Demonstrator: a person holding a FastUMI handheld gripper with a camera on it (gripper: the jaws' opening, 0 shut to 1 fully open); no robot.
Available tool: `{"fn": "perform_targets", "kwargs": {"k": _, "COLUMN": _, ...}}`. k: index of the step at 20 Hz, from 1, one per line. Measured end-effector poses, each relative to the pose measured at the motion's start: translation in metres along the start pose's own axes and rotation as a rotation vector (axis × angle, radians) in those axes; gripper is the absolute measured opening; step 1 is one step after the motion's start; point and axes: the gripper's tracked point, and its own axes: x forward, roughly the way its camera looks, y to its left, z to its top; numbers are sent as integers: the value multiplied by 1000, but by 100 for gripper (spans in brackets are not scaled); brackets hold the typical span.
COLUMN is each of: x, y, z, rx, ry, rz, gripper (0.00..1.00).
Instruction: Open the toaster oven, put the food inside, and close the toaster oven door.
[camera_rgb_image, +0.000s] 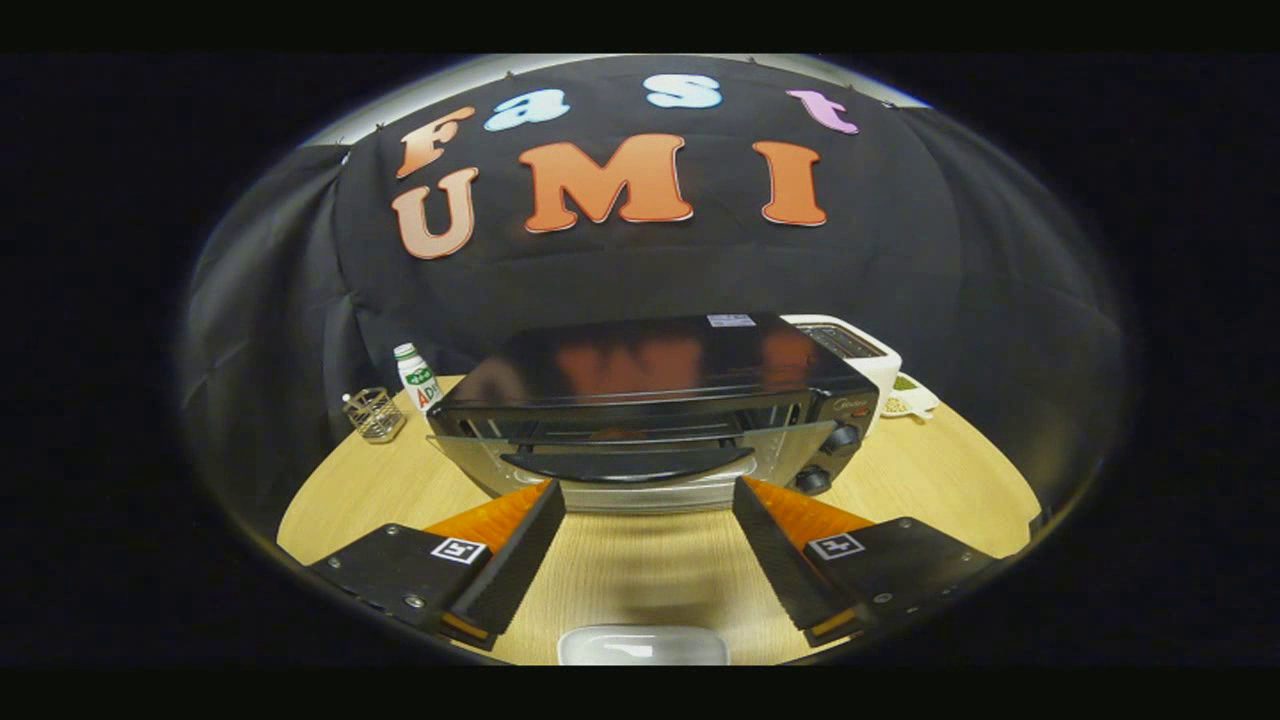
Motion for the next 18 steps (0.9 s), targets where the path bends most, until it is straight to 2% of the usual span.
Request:
{"fn": "perform_targets", "kwargs": {"k": 9, "x": -5, "y": -3, "z": 33, "rx": -5, "ry": -42, "rz": -9, "gripper": 100}}
{"fn": "perform_targets", "kwargs": {"k": 18, "x": -71, "y": -22, "z": 147, "rx": -49, "ry": -223, "rz": -56, "gripper": 100}}
